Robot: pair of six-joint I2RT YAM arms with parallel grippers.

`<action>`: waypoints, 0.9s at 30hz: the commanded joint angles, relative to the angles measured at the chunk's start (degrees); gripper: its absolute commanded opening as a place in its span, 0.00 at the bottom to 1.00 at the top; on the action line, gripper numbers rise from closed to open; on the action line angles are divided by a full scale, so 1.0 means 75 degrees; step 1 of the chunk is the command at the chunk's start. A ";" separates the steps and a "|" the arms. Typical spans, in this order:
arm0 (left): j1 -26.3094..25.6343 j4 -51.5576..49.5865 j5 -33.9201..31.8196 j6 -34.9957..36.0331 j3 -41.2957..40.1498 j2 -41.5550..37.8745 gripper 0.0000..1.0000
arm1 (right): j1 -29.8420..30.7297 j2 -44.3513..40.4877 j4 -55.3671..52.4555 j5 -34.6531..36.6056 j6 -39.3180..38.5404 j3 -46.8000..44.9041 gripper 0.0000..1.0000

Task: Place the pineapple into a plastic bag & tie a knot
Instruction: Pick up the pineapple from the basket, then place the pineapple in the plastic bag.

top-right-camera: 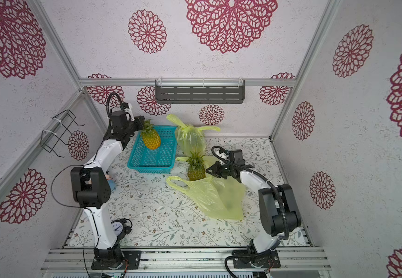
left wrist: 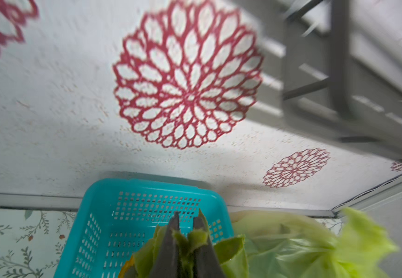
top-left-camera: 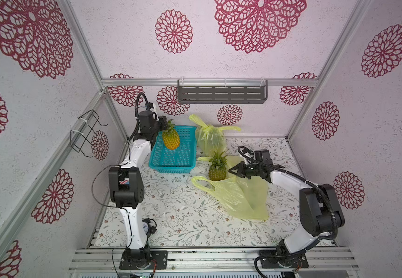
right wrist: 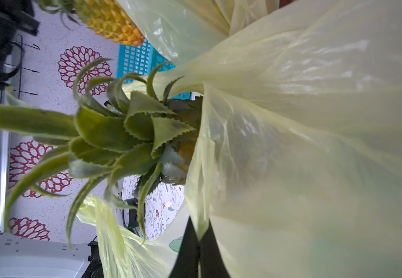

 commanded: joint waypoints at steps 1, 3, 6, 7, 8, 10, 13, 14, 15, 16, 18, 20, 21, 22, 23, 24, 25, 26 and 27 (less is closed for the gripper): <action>-0.0042 0.1159 0.0304 -0.0321 -0.0680 -0.1471 0.00 | 0.0035 -0.0301 0.0296 -0.0061 0.0034 0.0020 0.00; -0.0080 0.1186 0.0531 -0.0567 -0.1301 -0.2057 0.00 | 0.0026 -0.0332 0.0344 -0.0176 0.0007 0.0010 0.00; -0.0244 0.1111 0.0885 -0.0931 -0.2130 -0.2948 0.00 | 0.0023 -0.0401 0.0339 -0.0279 -0.0073 0.0014 0.00; -0.0327 0.1020 0.0982 -0.1009 -0.2378 -0.3263 0.00 | 0.0030 -0.0418 0.0316 -0.0274 -0.0099 0.0020 0.00; -0.0427 0.0922 0.1072 -0.1067 -0.2596 -0.3584 0.00 | 0.0021 -0.0439 0.0292 -0.0273 -0.0120 0.0020 0.00; -0.0632 0.0725 0.1115 -0.1214 -0.2998 -0.4124 0.00 | 0.0026 -0.0445 0.0283 -0.0257 -0.0123 0.0043 0.00; -0.0978 0.0588 0.1281 -0.1345 -0.3542 -0.4810 0.00 | 0.0024 -0.0419 0.0349 -0.0300 -0.0097 0.0055 0.00; -0.1109 0.0470 0.1253 -0.1348 -0.3706 -0.5017 0.00 | 0.0029 -0.0424 0.0367 -0.0325 -0.0100 0.0055 0.00; -0.1216 0.0405 0.1173 -0.1361 -0.3859 -0.5177 0.00 | 0.0030 -0.0407 0.0378 -0.0331 -0.0095 0.0056 0.00; -0.1380 0.0398 0.0984 -0.1383 -0.4062 -0.5333 0.00 | 0.0026 -0.0401 0.0400 -0.0360 -0.0095 0.0055 0.00; -0.1807 0.0309 0.0477 -0.1192 -0.4338 -0.5488 0.00 | 0.0028 -0.0395 0.0415 -0.0377 -0.0091 0.0078 0.00; -0.2147 0.0145 0.0240 -0.0995 -0.4471 -0.5528 0.00 | 0.0024 -0.0373 0.0449 -0.0431 -0.0089 0.0090 0.00; -0.2297 0.0202 0.0131 -0.0982 -0.4573 -0.5529 0.00 | 0.0029 -0.0372 0.0450 -0.0438 -0.0064 0.0108 0.00; -0.2402 0.0294 0.0085 -0.1008 -0.4664 -0.5517 0.00 | 0.0027 -0.0371 0.0456 -0.0443 -0.0056 0.0114 0.00; -0.2493 0.0354 0.0071 -0.1026 -0.4716 -0.5478 0.00 | 0.0024 -0.0371 0.0482 -0.0462 -0.0039 0.0114 0.00; -0.2578 0.0393 0.0083 -0.1073 -0.4742 -0.5420 0.00 | 0.0027 -0.0380 0.0497 -0.0485 -0.0018 0.0125 0.00; -0.2663 0.0389 0.0084 -0.1074 -0.4732 -0.5348 0.00 | 0.0022 -0.0383 0.0525 -0.0502 0.0001 0.0126 0.00; -0.2754 0.0361 0.0021 -0.1016 -0.4732 -0.5288 0.00 | 0.0021 -0.0395 0.0558 -0.0523 0.0028 0.0115 0.00; -0.2870 0.0285 -0.0145 -0.0879 -0.4722 -0.5212 0.00 | 0.0023 -0.0395 0.0648 -0.0586 0.0087 0.0094 0.00</action>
